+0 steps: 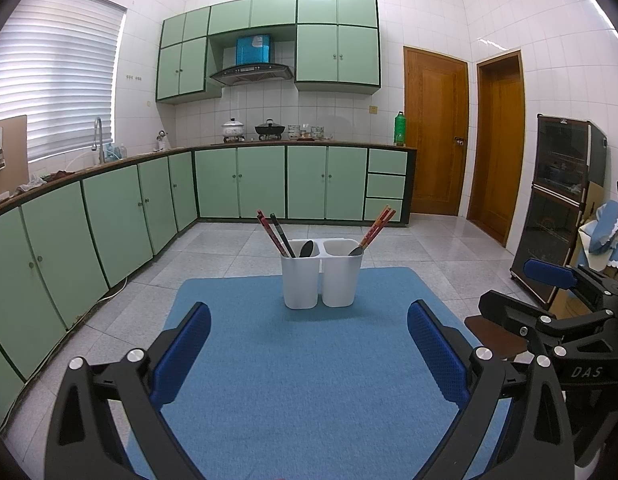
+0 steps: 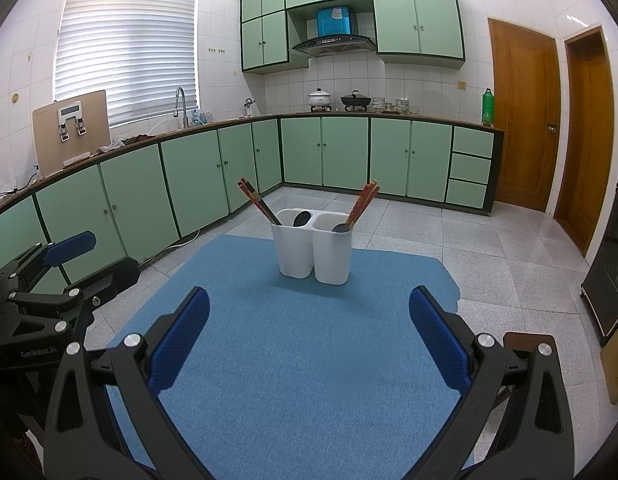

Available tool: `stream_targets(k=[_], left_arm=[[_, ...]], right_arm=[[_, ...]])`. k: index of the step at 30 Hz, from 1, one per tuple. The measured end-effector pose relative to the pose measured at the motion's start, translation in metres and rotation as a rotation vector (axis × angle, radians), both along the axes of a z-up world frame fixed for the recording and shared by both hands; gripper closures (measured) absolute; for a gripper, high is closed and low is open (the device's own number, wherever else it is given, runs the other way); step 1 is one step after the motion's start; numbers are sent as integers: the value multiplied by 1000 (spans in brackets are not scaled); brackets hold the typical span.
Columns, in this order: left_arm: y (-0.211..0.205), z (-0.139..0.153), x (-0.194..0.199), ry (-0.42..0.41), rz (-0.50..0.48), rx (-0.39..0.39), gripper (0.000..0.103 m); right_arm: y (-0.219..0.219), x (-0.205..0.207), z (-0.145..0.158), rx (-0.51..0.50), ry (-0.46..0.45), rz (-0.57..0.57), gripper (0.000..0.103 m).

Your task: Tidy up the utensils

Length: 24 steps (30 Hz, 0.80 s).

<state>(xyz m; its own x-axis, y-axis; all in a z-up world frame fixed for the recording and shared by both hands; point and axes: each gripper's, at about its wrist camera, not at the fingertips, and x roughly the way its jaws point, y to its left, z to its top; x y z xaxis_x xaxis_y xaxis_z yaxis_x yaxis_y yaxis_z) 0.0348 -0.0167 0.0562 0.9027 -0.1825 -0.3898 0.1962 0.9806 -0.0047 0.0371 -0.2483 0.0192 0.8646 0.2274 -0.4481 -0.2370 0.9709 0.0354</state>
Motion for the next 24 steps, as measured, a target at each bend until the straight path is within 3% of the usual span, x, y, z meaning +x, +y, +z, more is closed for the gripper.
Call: stream_targets(k=[24], left_arm=[[1, -1, 1, 1, 0, 1, 6]], right_arm=[[0, 1, 1, -2, 3, 4, 6]])
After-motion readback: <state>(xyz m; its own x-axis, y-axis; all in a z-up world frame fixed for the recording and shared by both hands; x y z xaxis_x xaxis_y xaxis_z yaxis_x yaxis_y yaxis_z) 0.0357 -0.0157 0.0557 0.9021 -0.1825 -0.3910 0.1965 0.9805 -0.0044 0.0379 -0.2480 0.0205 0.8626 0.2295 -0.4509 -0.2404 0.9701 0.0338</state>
